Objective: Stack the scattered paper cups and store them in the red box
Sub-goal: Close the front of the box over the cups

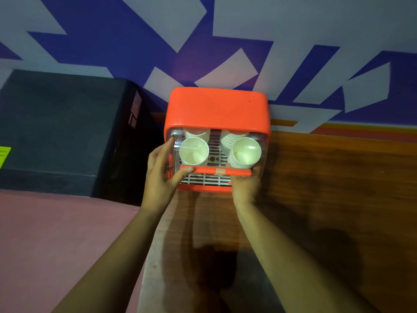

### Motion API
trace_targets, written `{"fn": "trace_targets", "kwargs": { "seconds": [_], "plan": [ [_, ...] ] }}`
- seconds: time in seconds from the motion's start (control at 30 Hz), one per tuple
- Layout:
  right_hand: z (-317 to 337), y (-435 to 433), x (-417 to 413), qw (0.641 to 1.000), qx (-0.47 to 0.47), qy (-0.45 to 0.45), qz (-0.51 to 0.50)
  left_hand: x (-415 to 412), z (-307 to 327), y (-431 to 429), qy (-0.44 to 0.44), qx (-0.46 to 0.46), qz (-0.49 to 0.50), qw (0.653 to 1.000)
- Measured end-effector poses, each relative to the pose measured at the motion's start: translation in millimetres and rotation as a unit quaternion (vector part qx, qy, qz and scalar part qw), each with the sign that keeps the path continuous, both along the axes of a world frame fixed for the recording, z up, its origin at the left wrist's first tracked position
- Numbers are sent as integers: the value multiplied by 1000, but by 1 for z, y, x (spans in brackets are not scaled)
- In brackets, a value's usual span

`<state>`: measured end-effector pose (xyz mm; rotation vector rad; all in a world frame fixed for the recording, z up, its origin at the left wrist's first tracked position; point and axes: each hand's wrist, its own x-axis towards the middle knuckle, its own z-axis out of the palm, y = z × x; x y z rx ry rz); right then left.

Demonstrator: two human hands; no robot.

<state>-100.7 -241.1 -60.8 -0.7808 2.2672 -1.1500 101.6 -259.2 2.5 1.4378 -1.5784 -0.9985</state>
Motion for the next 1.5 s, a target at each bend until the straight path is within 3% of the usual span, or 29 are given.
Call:
{"fn": "trace_targets", "kwargs": {
  "seconds": [0.4,0.77,0.9,0.93,1.0,1.07,1.2,1.27,1.5],
  "plan": [
    [3,12,0,994,0,-81,77,-4,2,-3,-5,-7,12,1000],
    [9,18,-3,987,23,-76,143,-4,1,-4,-13,-5,13,1000],
    [23,53,-14,981,17,-34,190,-3,2,-4,-7,0,12,1000],
    [32,62,-21,983,14,-64,173,-3,2,-3,-6,0,12,1000],
    [57,66,-32,969,-10,-221,105,-3,2,-3,-4,2,12,1000],
    [82,58,-38,919,-44,-390,40,-4,2,-1,-5,2,11,1000],
    [102,40,-26,836,-53,-545,-30,-4,1,1,1,6,5,1000],
    [104,35,-18,799,-44,-597,-62,-4,2,2,-4,7,6,1000],
    [99,28,-5,795,-42,-599,-86,-3,0,7,-4,12,5,1000]
  ]
}}
